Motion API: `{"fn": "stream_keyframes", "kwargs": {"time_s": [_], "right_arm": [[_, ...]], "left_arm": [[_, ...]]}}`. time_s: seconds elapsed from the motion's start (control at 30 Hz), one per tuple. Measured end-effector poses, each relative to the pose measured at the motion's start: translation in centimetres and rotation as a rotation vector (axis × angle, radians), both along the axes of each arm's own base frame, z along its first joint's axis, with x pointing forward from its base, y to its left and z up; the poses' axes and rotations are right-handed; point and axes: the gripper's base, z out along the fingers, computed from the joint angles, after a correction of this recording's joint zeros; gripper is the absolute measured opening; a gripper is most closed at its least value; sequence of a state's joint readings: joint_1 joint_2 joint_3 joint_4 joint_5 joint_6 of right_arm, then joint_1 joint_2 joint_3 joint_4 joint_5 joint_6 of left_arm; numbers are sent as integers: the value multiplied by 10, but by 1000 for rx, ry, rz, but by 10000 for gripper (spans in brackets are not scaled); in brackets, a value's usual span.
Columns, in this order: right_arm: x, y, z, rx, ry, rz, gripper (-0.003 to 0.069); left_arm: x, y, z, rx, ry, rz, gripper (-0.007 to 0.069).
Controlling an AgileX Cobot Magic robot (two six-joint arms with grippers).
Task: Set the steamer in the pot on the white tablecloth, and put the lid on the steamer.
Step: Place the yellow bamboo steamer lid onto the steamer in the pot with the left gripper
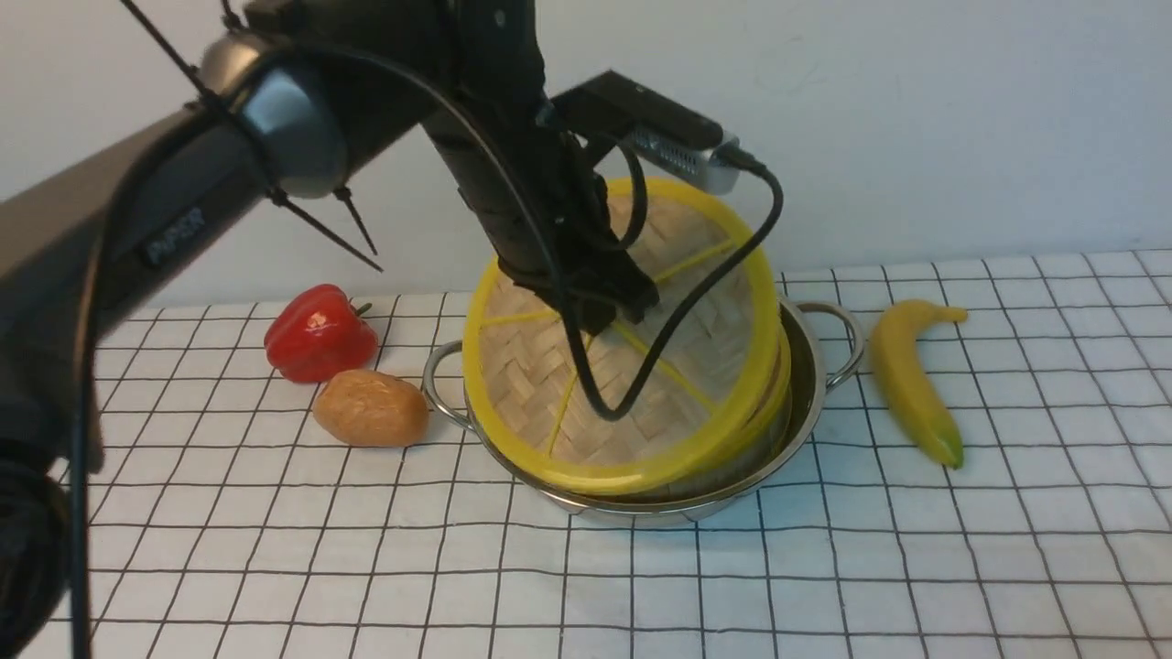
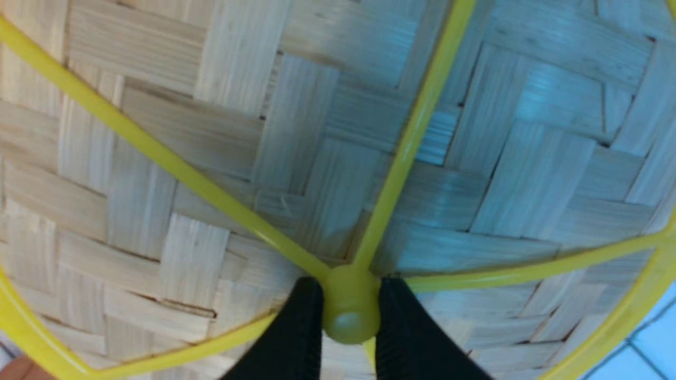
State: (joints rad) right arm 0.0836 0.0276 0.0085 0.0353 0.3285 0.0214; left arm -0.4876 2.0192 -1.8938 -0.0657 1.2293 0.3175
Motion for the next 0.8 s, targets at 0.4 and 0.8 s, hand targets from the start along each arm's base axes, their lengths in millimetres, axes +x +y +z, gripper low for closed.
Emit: {"fn": "stream_keyframes", "kwargs": {"time_s": [0.4,0.8], "right_arm": [[0,0,0,0,0,0,242],[0,0,0,0,0,0,243]], "left_arm": [[11,-6,6,-22,-63,-29,117],[21,-12,-12,-3,-24,-31,117]]}}
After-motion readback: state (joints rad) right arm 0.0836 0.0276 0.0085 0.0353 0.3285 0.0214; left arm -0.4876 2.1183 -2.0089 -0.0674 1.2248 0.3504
